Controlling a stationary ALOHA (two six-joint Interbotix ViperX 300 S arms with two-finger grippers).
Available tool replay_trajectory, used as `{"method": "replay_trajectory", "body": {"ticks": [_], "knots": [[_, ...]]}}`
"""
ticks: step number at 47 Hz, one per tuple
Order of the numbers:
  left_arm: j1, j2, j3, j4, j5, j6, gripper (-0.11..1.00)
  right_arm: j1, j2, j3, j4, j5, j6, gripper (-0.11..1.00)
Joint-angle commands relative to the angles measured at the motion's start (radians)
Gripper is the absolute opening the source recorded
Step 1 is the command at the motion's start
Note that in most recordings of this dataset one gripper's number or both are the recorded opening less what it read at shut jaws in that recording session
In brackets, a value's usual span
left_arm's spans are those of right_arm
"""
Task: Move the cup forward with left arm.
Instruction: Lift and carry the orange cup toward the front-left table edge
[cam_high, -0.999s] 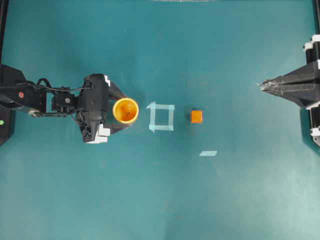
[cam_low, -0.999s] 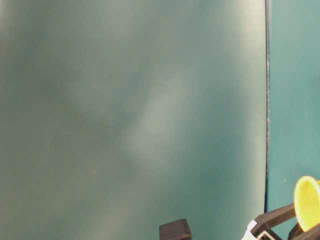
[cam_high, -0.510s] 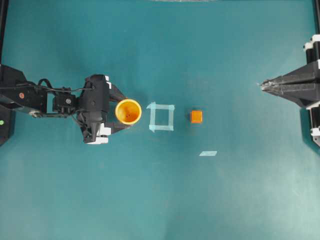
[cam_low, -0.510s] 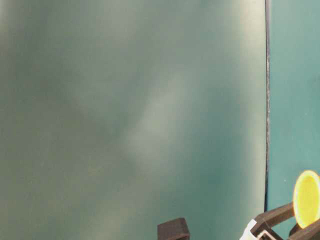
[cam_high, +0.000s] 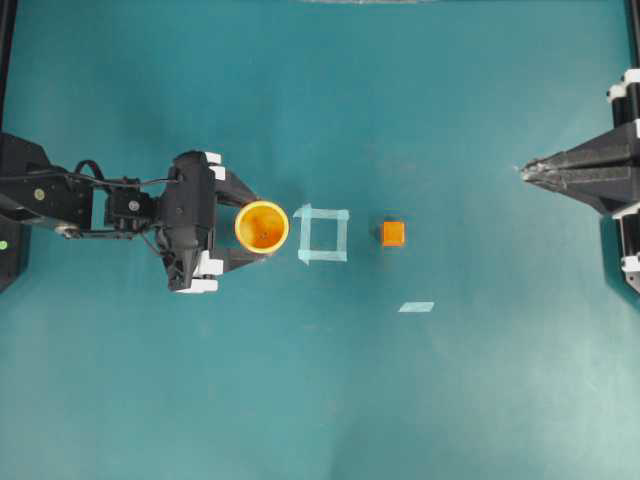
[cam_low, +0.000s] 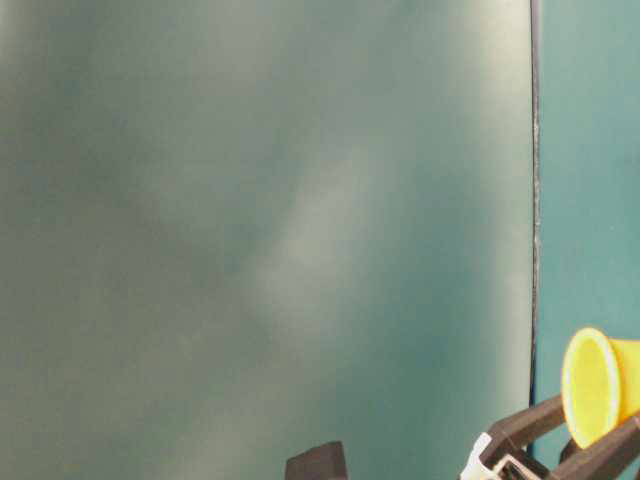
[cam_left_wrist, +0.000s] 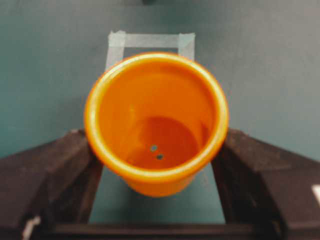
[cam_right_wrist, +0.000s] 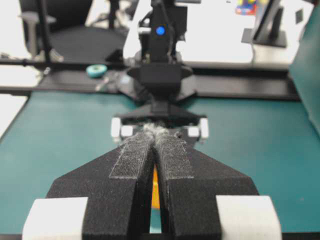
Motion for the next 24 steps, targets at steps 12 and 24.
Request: {"method": "replay_trajectory", "body": {"ticks": [12,24], "knots": [[-0.120,-0.021,-0.006,-0.003,-0.011,-0.020,0.65,-0.002,0.003,-0.034,-0.002,-0.002,0.002,0.00],[-0.278,-0.015,-0.031,-0.005,-0.005,-0.038,0.65,-0.002,0.002,-0.035,0.000,0.003,0.003,0.00]]}}
